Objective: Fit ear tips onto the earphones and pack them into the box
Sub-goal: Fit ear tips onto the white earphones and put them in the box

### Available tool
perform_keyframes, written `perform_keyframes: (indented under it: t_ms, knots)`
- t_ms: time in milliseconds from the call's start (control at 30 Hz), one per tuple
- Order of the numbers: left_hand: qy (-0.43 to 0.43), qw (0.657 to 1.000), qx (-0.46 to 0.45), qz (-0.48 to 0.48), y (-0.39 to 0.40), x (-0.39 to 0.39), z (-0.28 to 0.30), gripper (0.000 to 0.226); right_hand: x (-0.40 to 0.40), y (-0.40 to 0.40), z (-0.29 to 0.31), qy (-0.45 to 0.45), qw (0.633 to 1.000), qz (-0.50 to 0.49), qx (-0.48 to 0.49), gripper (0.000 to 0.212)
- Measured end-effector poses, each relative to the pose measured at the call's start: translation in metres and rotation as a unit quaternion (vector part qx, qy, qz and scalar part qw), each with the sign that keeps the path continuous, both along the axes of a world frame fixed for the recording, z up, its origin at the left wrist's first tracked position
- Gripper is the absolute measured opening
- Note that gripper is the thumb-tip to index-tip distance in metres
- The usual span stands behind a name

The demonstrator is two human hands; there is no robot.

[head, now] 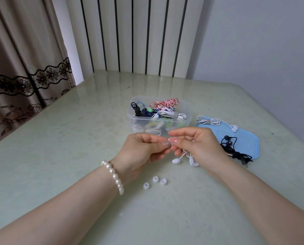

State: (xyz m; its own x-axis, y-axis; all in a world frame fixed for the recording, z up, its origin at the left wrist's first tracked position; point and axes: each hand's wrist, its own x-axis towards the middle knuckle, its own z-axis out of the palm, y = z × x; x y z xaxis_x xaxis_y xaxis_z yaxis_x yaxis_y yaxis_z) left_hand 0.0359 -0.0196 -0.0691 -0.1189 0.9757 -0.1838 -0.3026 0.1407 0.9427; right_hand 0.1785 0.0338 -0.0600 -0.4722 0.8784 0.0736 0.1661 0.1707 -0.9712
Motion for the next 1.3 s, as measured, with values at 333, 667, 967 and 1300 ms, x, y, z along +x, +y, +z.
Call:
perform_keyframes:
  t_ms: [333, 667, 967, 1300]
  knots:
    - [-0.152, 0.988, -0.04, 0.006, 0.0021, -0.0028, 0.0039, 0.011, 0.0029, 0.0026, 0.0043, 0.068, 0.997, -0.029, -0.031, 0.009]
    - [-0.125, 0.991, -0.04, 0.02, 0.0019, -0.0032, 0.0031, 0.008, 0.0015, -0.0022, 0.0068, 0.028, 0.998, -0.003, 0.065, 0.022]
    - [-0.051, 0.998, -0.009, 0.03, 0.0015, -0.0021, -0.0005, 0.006, 0.0012, -0.0023, 0.0054, -0.007, 0.994, -0.023, 0.102, 0.016]
    - [-0.031, 0.999, 0.003, 0.03, 0.0012, -0.0008, -0.0017, 0.007, -0.0004, -0.0018, -0.0003, -0.043, 0.99, -0.037, 0.126, 0.022]
